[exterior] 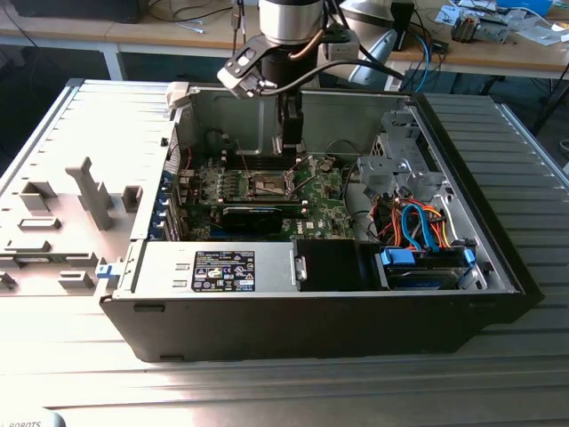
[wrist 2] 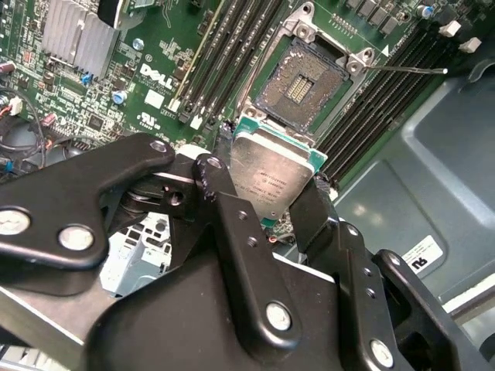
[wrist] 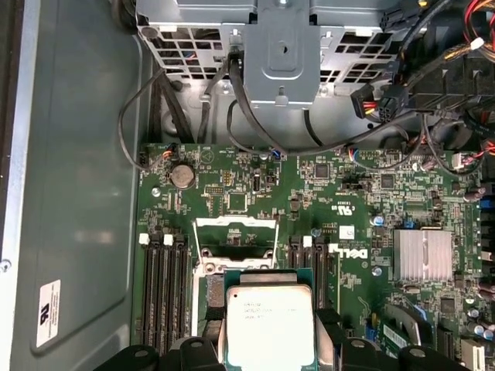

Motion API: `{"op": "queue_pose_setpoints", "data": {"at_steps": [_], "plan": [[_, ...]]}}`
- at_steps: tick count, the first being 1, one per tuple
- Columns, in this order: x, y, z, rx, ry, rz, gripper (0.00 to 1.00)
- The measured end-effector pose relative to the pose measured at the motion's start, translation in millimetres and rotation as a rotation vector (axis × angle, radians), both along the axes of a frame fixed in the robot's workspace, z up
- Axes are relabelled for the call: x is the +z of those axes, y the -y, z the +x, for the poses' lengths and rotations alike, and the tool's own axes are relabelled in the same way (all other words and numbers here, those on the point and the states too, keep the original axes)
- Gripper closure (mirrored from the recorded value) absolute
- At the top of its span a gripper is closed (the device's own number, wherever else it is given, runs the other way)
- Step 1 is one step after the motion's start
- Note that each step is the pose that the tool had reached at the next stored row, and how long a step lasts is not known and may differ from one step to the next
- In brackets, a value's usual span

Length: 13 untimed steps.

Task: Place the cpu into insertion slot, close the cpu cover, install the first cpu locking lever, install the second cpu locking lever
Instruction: 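Place the cpu into insertion slot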

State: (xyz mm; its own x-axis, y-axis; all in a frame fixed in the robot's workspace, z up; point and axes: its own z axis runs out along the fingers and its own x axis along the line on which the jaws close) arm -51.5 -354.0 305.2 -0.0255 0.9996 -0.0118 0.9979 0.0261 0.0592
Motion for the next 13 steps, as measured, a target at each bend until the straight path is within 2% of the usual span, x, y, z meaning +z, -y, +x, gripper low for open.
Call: {"op": "queue_pose_setpoints", "data": {"at_steps": [13], "plan": [[-3.8, 0.0, -3.8, 0.000, 0.0000, 0.0000, 0.46]]}}
